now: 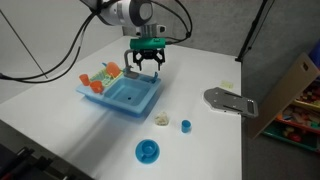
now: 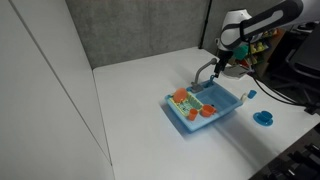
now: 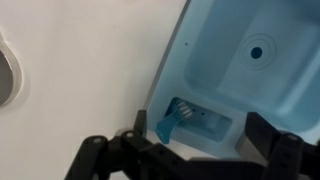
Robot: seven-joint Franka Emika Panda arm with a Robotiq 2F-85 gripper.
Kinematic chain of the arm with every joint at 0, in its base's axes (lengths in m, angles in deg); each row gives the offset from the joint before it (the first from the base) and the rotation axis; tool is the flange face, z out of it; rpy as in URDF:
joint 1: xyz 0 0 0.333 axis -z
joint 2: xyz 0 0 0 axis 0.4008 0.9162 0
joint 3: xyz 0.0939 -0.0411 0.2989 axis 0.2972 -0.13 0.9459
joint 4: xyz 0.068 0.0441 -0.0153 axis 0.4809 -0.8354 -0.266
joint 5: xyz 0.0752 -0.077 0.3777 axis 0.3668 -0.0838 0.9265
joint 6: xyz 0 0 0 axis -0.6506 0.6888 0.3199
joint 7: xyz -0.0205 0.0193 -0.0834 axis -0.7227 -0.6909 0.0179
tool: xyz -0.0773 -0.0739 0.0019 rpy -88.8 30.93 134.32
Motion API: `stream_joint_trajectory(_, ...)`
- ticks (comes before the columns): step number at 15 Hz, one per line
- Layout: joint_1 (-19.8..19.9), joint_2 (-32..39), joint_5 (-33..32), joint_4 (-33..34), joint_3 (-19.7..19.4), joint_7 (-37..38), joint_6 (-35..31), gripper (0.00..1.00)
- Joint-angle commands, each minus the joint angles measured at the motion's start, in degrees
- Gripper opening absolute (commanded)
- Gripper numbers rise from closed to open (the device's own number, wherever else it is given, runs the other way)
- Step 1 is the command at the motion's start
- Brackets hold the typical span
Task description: Pick up the blue brush and put it in the blue mug
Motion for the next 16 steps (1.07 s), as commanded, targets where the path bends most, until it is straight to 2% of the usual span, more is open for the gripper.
stream_joint_trajectory(1,0.6,0.6,-0.8,0.1,0.3,-2.5,-2.0,1.00)
stream_joint_trajectory(9,3.4,0.8,-0.4,-0.3,1.8,-12.3,-5.9,1.00)
stream_joint_trajectory(16,6.1,1.8,1.2,0.5,4.1,-24.2,-5.3,1.00)
